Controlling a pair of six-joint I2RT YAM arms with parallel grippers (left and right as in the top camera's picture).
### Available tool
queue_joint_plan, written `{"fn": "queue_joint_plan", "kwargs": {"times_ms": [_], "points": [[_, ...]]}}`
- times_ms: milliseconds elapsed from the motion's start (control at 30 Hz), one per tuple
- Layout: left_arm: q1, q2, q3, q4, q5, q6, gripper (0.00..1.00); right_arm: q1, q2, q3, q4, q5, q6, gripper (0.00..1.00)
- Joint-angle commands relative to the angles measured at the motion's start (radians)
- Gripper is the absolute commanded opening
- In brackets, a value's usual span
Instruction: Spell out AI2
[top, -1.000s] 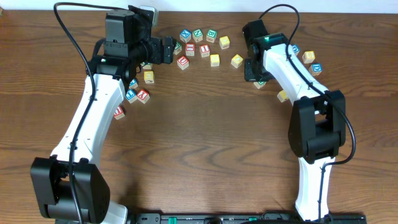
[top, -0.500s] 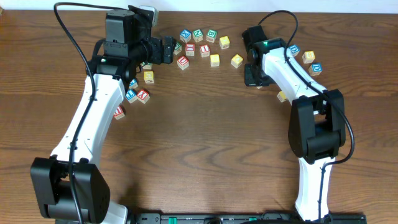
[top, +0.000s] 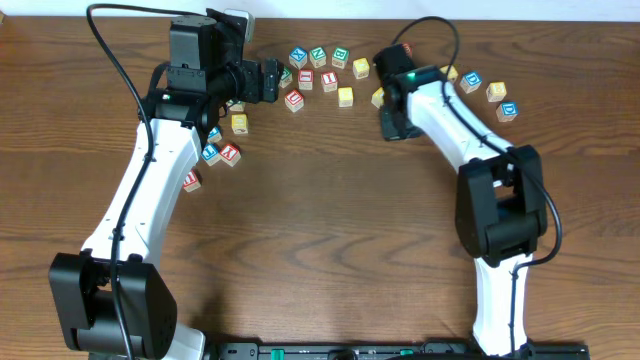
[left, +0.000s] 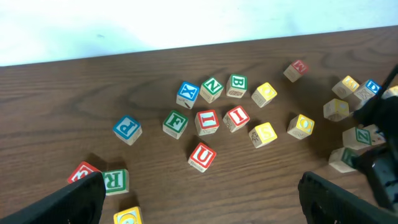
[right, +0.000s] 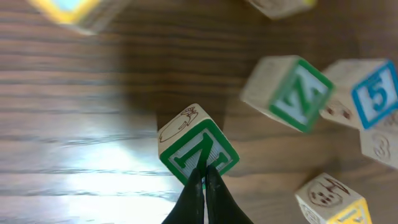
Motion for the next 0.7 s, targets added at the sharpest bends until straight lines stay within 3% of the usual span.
{"fn": "queue_joint_plan", "kwargs": {"times_ms": [0,400,667], "points": [[0.0,-0.015,0.018,0.0,-0.014,0.01,0.98,0.05,0.016,-0.064,0.013,-0.031,-0.062,0.01],[0.0,-0.015,0.018,0.0,-0.014,0.01,0.98,0.072,0.007,-0.029,0.009,-0.029,-0.052,0.01],[0.0,-0.015,0.018,0.0,-0.014,0.01,0.98,0.055,-0.01,0.003,0.012,-0.035,0.031,0.01]]}}
